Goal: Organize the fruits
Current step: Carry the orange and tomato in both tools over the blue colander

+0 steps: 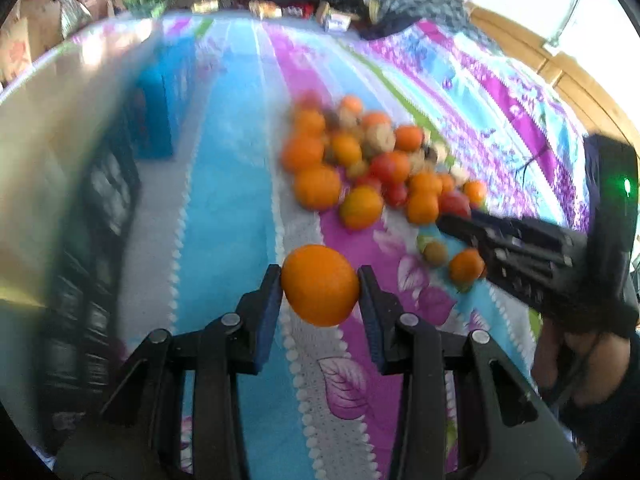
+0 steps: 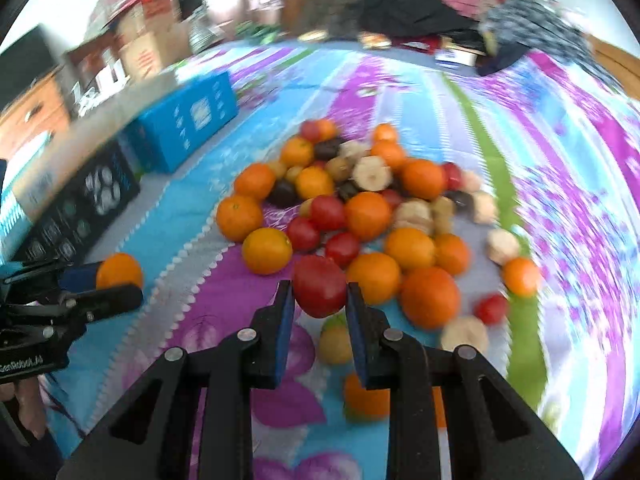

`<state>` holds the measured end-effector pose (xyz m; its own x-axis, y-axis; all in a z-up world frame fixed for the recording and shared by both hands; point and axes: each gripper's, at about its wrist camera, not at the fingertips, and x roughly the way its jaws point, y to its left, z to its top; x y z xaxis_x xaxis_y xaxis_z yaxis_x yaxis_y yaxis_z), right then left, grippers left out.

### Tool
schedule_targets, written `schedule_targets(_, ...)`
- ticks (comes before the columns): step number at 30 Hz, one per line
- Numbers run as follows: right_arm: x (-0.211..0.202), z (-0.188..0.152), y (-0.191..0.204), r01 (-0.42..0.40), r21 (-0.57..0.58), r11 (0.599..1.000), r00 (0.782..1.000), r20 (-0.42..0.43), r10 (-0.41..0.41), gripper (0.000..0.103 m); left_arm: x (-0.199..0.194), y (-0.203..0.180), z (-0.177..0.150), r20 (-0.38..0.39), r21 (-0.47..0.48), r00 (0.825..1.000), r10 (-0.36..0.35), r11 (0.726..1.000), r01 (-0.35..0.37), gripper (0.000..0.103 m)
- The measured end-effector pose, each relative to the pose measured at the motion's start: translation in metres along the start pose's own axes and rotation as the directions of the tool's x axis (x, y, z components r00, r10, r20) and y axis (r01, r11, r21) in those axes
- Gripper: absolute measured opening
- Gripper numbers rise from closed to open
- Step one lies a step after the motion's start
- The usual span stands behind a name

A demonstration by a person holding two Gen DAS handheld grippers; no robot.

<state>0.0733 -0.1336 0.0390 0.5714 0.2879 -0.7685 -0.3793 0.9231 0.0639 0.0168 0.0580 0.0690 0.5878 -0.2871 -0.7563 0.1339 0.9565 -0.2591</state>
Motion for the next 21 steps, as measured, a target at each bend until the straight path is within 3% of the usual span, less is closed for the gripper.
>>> schedule_targets(5,-0.042,0.005,0.007,0.026,0.066,0.997,0.998,0.057,-0.030,0.029,-0.036,-0.011,0.015,0.076,0.050,0.995,0.070,0.996,-0.074,0.038)
schedule_targets(10,-0.074,0.020,0.024,0.023,0.046,0.999,0.994,0.109,-0.028,0.029,-0.069,-0.011,0.025,0.123,0.035,0.988,0.098,0.994,-0.103,0.038)
schedule_targets(17,-0.112,0.051,0.060,0.011,-0.003,1.000,0.983,0.185,-0.010,0.029,-0.121,0.008,0.033,0.194,-0.019,0.965,0.174,0.985,-0.174,0.038)
schedule_targets(21,-0.129,0.072,0.088,-0.013,-0.042,0.999,0.975,0.220,0.022,0.029,-0.155,0.027,0.037,0.235,-0.058,0.944,0.232,0.973,-0.225,0.039)
